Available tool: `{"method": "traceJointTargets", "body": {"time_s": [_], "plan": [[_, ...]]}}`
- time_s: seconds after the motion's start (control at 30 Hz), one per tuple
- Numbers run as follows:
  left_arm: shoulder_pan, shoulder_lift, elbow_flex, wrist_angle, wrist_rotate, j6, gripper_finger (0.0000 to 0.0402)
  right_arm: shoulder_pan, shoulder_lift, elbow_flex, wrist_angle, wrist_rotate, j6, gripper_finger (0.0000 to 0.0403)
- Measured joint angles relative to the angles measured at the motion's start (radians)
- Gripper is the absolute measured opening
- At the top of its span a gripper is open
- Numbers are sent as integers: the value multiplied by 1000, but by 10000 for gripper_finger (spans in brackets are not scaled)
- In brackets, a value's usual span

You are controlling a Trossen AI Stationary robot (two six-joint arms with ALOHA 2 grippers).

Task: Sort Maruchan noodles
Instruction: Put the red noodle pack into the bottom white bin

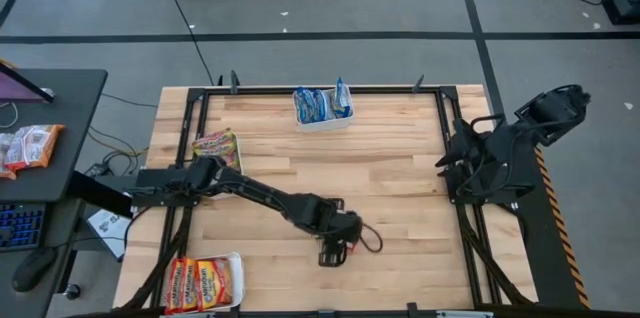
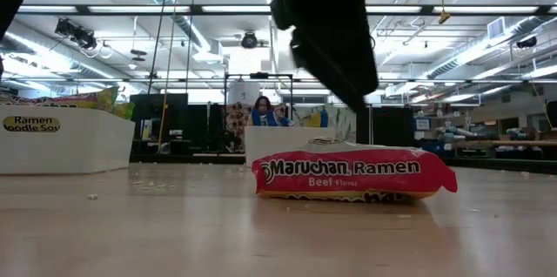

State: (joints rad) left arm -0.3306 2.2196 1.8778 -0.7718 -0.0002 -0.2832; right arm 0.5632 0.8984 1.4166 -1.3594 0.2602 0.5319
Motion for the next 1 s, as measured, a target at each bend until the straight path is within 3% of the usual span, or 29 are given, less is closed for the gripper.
{"method": "traceJointTargets", "body": {"time_s": [0.17,0.3,0.4,0.5,0.67,0.8,1.0], "plan": [[-64,17,2,21,-157,224,244,0,18,0,1,0,-4,115],[-105,38,1,11,-247,279,253,0,22,0,2,-8,-8,115],[-136,53,2,-28,-372,326,253,0,24,0,3,-7,-19,115],[-152,76,-1,-85,-435,304,253,0,25,0,5,-5,-34,115],[-148,126,0,-14,-421,229,253,0,30,0,14,1,-40,115],[-150,151,2,28,-483,216,248,0,34,0,16,0,-37,115],[-127,161,5,30,-497,66,170,0,42,0,24,0,-34,115]]}}
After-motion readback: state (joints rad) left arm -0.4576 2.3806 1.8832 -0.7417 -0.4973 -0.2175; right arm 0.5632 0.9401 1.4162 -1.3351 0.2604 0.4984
